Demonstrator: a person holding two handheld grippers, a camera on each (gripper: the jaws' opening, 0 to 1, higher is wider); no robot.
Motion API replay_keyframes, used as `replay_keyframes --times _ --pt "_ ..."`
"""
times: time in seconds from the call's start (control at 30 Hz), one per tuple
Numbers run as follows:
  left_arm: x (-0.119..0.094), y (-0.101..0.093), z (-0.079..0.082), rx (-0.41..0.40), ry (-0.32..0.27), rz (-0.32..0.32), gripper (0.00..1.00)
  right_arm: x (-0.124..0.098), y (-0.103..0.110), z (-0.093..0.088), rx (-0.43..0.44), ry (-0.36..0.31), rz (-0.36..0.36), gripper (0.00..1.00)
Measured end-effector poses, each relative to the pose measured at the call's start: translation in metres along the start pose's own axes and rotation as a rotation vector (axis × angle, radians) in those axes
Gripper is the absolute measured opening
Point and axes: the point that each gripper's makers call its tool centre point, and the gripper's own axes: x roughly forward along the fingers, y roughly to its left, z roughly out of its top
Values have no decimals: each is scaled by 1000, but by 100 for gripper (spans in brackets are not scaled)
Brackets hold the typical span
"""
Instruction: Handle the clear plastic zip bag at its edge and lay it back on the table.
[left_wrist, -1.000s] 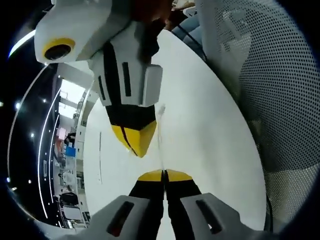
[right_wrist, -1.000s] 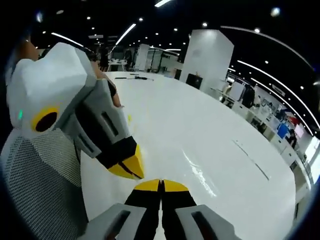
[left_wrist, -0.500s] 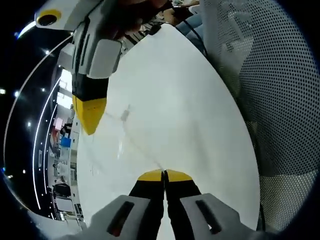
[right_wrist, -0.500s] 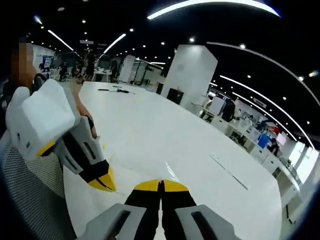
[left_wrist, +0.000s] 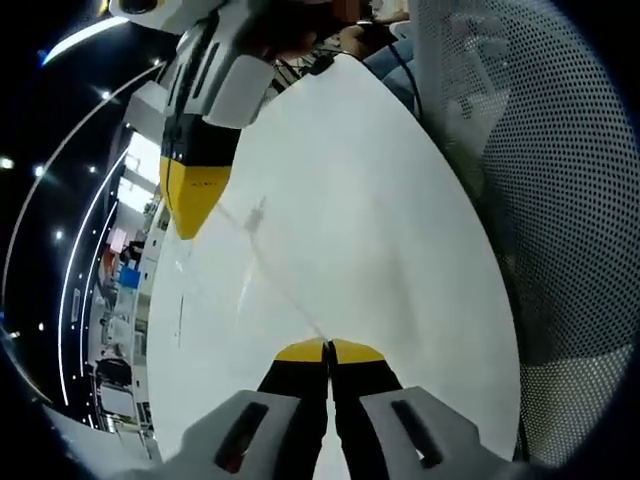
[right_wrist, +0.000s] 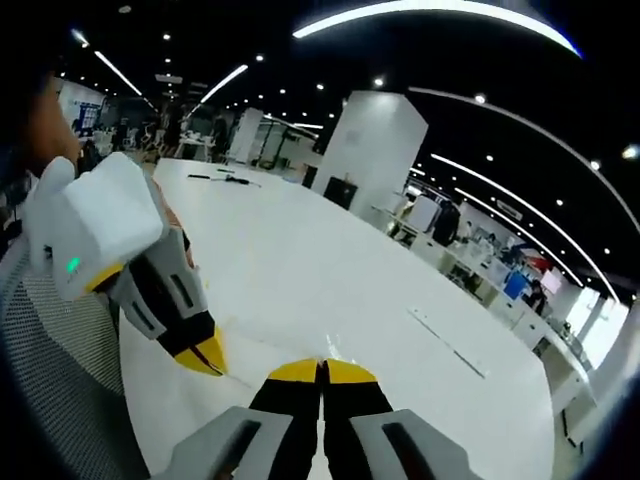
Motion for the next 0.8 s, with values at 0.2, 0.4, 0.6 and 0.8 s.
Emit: replay_keyframes --times 0.2,0.4,0.6,0.8 --pt "2 2 2 -22 -14 -17 0 1 -4 -3 -1 11 -15 0" --pt "2 5 5 -37 -39 -38 0 4 -1 -8 -82 38 5 0" --pt "-3 9 13 -63 -95 -27 0 8 9 -22 -167 88 32 0" --pt "-15 9 29 -210 -210 -72 0 16 27 -36 -249 131 88 0"
